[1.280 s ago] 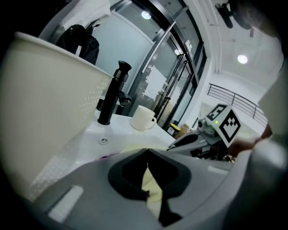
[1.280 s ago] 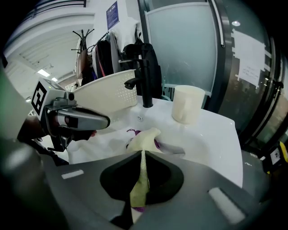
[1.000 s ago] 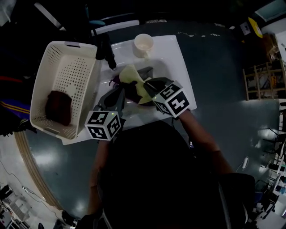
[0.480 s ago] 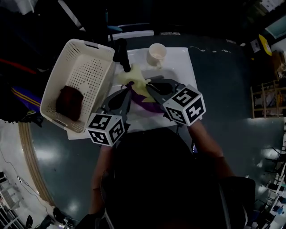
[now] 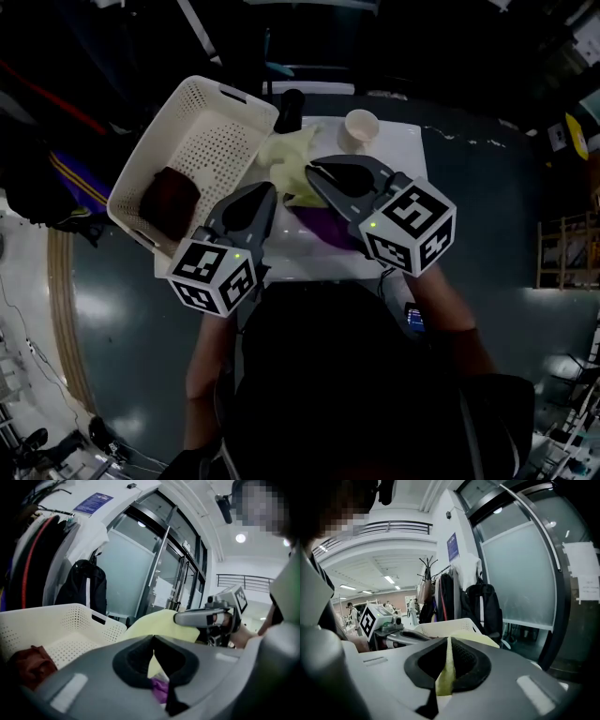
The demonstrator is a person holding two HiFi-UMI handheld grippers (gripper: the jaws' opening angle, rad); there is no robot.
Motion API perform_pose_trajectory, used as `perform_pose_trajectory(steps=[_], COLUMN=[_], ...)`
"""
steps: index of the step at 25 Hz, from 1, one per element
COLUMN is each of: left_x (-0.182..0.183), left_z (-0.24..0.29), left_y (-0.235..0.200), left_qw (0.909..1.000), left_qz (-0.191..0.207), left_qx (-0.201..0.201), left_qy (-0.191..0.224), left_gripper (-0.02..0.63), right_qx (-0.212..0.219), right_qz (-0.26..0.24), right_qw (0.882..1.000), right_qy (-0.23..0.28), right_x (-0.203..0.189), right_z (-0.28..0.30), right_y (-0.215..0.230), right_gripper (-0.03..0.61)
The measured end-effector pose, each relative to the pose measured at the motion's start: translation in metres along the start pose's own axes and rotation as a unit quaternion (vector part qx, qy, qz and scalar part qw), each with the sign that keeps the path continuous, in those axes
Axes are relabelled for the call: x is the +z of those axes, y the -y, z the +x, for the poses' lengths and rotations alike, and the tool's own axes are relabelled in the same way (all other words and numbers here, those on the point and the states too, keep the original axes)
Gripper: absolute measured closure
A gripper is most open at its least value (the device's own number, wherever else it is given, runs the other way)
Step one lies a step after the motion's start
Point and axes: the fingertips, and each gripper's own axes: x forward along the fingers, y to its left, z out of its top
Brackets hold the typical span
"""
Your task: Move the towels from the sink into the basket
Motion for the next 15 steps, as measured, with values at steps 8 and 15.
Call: perform_pose_trajectory(steps=[8, 15], left_x=[0.015, 0.021], left_z=[-0.036, -0.073], left_y=[-0.033, -0.058], left_qw=[0.9978, 0.9916], left_qz=[0.001, -0.006], left_qx=[0.062, 0.122], left_qy=[0.022, 0.045], left_gripper=[0.609, 0.609], right_qx=[0.048, 0.102], right_qz=[-0.041, -0.069], right_qw=[0.997, 0.989], right_qy=[0.045, 0.079], right_x=[0.048, 0.073], right_z=[0.037, 0.069], right_y=[-0.023, -0.051], right_gripper=[0.575, 0.575])
